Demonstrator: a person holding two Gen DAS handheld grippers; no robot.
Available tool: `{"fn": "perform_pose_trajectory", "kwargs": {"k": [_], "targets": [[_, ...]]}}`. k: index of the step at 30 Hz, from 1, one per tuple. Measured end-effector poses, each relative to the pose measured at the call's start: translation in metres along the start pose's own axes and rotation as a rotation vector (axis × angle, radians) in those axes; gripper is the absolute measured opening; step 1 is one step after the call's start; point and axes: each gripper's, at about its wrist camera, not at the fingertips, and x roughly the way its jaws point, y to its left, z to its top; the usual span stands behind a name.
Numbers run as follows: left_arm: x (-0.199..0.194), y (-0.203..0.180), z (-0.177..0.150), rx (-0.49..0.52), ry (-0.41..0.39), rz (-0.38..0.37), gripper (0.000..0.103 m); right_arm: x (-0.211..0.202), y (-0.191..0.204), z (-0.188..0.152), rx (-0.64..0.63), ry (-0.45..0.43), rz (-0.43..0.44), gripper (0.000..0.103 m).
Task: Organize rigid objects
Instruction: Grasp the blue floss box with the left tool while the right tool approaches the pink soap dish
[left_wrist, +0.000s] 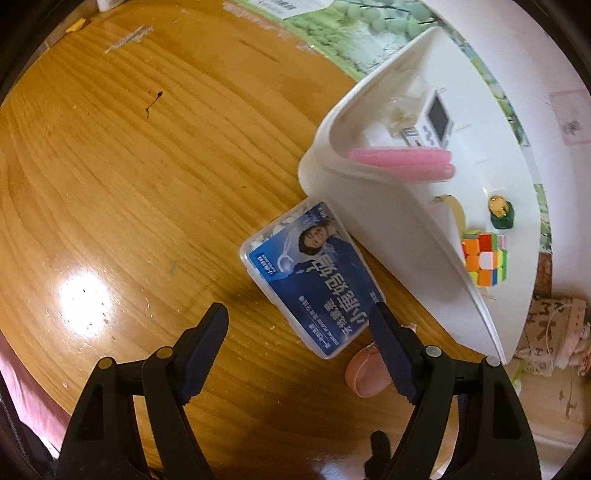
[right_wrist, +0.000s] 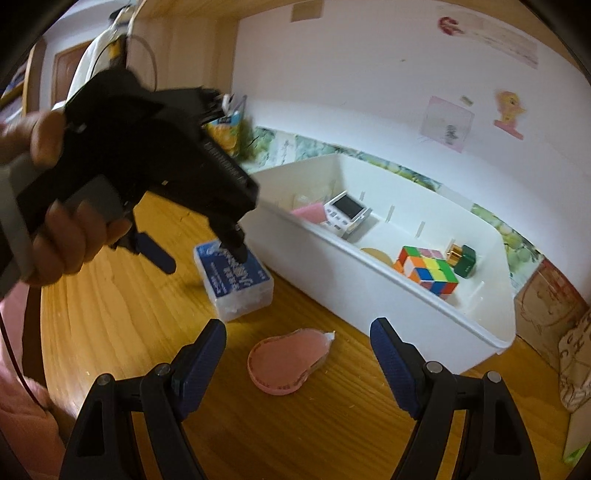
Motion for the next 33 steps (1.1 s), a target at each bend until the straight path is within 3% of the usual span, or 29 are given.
{"fn": "perform_pose_trajectory", "kwargs": {"k": [18,33], "targets": [[0.022,-0.025,0.015,-0.006,0.003,0.079,0.082,0.028,0.023,-0.025,-0.161,0.091,0.008,0.081],[0.034,-0.040,0.033,-0.016,0.033,0.087,0.091,0.045,0.025,-0.030,-0.143,0.126,0.044,0.081]]}}
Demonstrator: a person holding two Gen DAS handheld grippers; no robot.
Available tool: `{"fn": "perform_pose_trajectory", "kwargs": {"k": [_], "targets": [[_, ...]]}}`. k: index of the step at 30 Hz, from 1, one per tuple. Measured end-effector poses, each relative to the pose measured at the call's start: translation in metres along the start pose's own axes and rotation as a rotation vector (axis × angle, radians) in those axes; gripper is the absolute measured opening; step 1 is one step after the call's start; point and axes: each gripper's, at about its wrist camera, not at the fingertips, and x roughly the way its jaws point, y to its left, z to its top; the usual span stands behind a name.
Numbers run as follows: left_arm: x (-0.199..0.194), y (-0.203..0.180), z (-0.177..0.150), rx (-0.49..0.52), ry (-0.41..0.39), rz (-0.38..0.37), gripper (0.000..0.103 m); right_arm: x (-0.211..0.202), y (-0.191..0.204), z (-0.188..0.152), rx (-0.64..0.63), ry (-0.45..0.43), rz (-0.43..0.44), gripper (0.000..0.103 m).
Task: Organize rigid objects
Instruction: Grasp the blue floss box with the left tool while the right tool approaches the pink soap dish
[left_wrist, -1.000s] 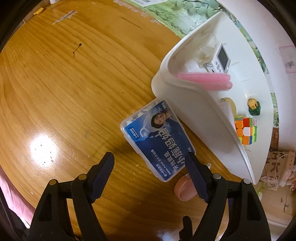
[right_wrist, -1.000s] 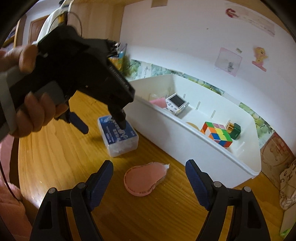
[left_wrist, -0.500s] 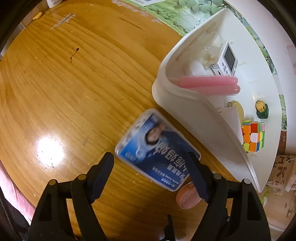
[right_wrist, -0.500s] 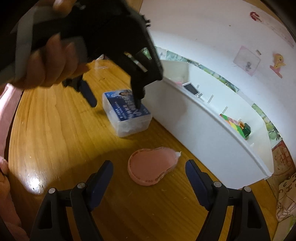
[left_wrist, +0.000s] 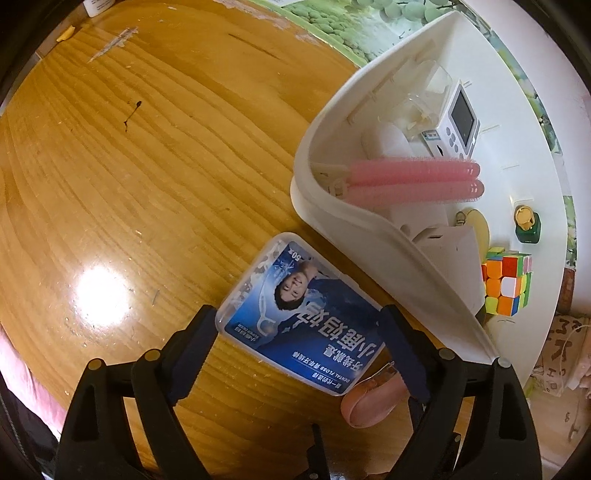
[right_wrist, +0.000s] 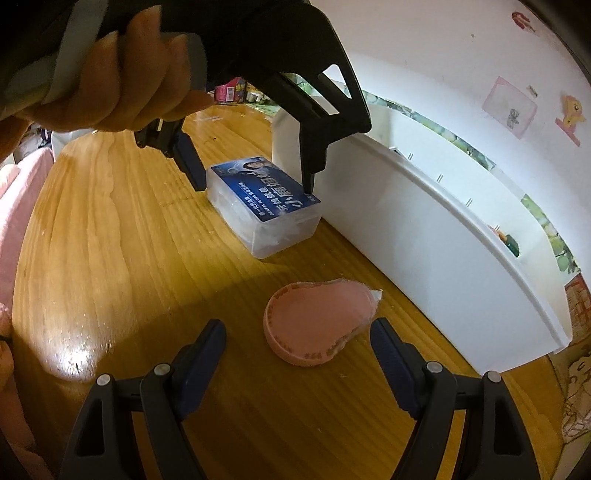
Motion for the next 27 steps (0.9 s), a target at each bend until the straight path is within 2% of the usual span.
{"fn": "perform_pose_trajectory", "kwargs": {"k": [7,10,15,18,27], "targets": [[0.008,-0.003,0.015,-0.011,0.030,-0.020,0.093,0.006,-0.003,0.004,0.037,0.001,0.020,0.081],[0.019,-0.001,0.018,-0.030,0.074,-0.033,0.092,0.009,-0.004,0.007,0.050,0.002,0.027,0.081],[0.021,-0.007,0.021,-0.009,0.073,-0.012,0.092,0.016,-0.010,0.012,0.076,0.011,0.038,0.081],[0.019,-0.010,0.020,0.004,0.072,-0.017,0.084,0.019,-0.012,0.014,0.093,0.015,0.047,0.081],[0.014,-0.004,0.024,0.001,0.088,-0.037,0.081,0.032,-0.024,0.023,0.161,0.048,0.078,0.081]]}}
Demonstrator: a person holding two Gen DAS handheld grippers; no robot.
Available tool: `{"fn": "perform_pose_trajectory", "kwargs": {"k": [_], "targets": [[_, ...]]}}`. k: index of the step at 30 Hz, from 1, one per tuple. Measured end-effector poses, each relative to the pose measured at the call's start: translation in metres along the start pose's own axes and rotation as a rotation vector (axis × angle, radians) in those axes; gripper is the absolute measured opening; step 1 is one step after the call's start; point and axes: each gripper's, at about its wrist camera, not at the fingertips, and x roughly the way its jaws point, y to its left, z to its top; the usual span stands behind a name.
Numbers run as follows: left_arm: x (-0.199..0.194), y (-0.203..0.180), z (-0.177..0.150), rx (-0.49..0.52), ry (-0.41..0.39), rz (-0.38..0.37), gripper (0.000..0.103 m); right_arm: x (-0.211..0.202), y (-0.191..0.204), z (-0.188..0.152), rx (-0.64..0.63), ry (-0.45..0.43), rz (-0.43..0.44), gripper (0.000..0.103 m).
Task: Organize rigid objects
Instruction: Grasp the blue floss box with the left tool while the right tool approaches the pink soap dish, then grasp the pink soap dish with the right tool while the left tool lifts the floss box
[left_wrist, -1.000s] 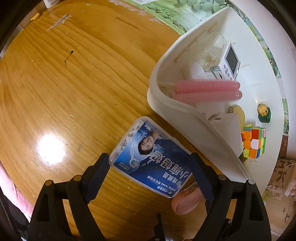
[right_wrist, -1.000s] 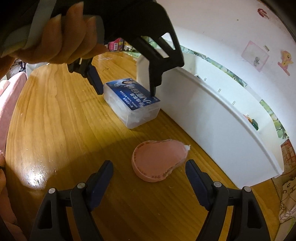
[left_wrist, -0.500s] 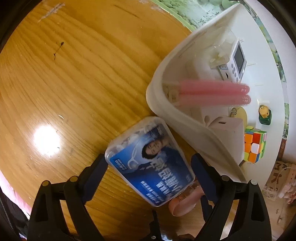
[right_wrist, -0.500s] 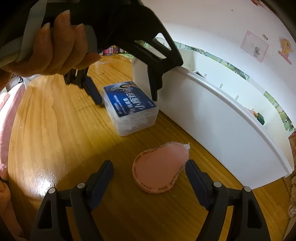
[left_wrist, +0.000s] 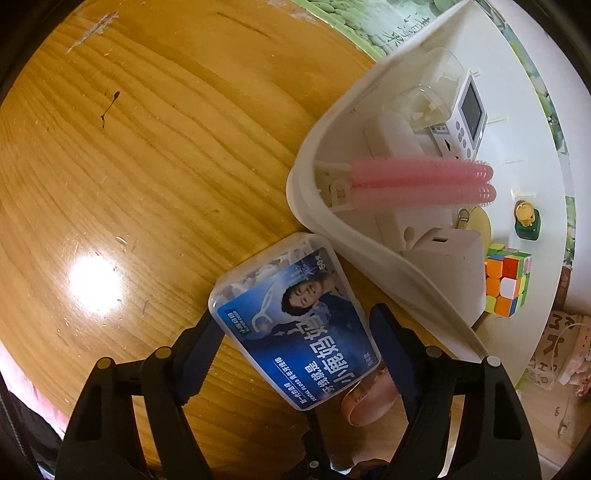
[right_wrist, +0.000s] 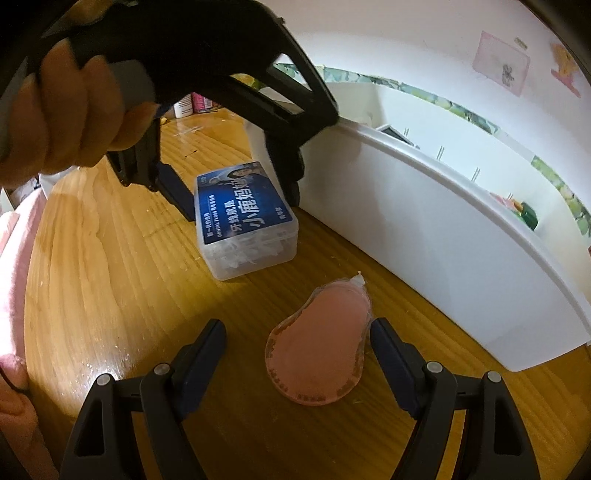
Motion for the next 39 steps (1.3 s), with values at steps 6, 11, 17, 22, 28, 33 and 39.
{"fn": "perform_pose_trajectory", "kwargs": {"k": [6,11,17,22,28,33,39], "targets": [[-0.005,0.015,0.000,-0.014,0.009,-0.026,0.079,0.001,-0.005,0.002,0.016,0.004,0.014,0.063],[-0.008,0.028,-0.004,-0.027,0.008,-0.044,0.077,-0.001,-0.001,0.004,0.005,0.017,0.016,0.049],[-0.024,0.042,-0.010,-0.022,-0.012,-0.061,0.076,0.000,0.003,0.004,-0.008,0.031,0.007,0.049],[-0.037,0.051,-0.018,-0.015,-0.030,-0.072,0.075,-0.008,0.007,-0.005,-0.012,0.043,-0.014,0.049],[-0.054,0.063,-0.033,0.010,-0.053,-0.089,0.075,-0.021,0.003,-0.011,0.009,0.025,-0.040,0.049],[-0.072,0.072,-0.047,0.041,-0.091,-0.111,0.075,-0.039,0.001,-0.010,0.034,-0.003,-0.063,0.049],[-0.091,0.072,-0.062,0.086,-0.143,-0.094,0.075,-0.062,0.007,-0.012,0.037,-0.040,-0.091,0.049]]}}
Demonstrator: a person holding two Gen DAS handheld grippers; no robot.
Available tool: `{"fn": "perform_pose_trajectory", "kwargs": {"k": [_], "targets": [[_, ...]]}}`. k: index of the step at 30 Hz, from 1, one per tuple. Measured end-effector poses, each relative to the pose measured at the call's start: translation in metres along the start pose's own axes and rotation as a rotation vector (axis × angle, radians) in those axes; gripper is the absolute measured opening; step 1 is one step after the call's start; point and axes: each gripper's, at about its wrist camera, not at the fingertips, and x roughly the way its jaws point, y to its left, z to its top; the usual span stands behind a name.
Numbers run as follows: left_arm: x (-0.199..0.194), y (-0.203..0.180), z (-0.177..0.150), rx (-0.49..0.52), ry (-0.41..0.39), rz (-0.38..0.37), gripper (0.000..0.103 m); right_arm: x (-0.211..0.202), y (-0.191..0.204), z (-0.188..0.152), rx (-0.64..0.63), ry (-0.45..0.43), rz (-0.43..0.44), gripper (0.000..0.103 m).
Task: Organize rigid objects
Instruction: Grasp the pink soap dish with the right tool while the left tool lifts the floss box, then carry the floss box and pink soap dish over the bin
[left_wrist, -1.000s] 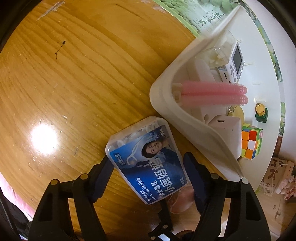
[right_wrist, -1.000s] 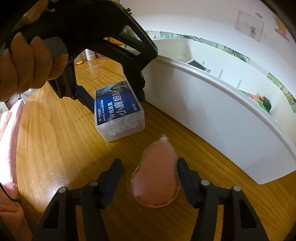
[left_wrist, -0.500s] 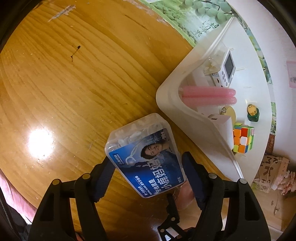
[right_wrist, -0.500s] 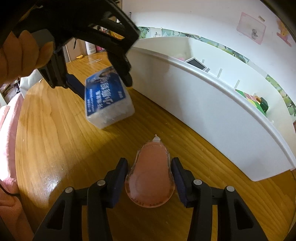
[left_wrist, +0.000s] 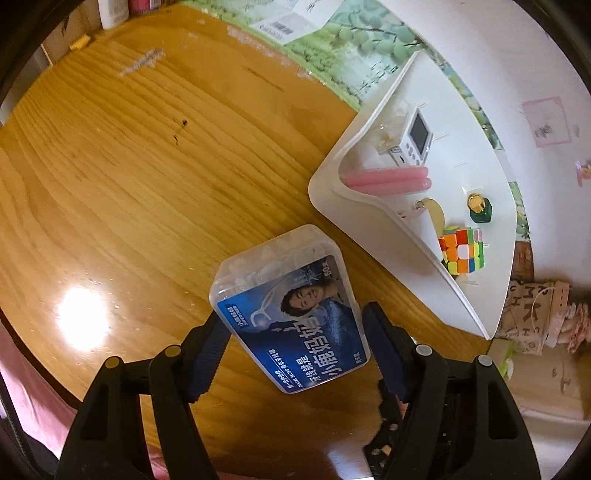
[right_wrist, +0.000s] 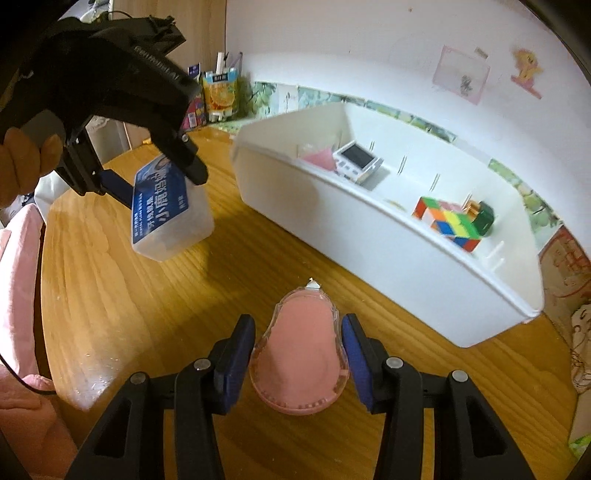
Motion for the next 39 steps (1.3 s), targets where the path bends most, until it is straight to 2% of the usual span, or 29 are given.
{"fn": "perform_pose_trajectory", "kwargs": {"k": [10,17,22,34,39], "targets": [[-0.030,-0.017,-0.002,0.115,-0.097,0.021,0.075,-0.030,-0.002,0.010,0.032,-0.049,-0.023,0.049],[-0.057,-0.041,0.002,0.241,-0.204,0.048,0.075,-0.049,-0.006,0.027,0.025,-0.100,-0.056,0.048],[-0.068,-0.056,0.008,0.296,-0.281,0.064,0.075,-0.054,-0.016,0.041,0.046,-0.129,-0.083,0.047],[-0.075,-0.088,0.021,0.390,-0.399,0.044,0.075,-0.059,-0.053,0.071,0.114,-0.216,-0.145,0.047],[-0.069,-0.104,0.019,0.459,-0.448,0.031,0.075,-0.051,-0.071,0.075,0.170,-0.233,-0.182,0.047]]}}
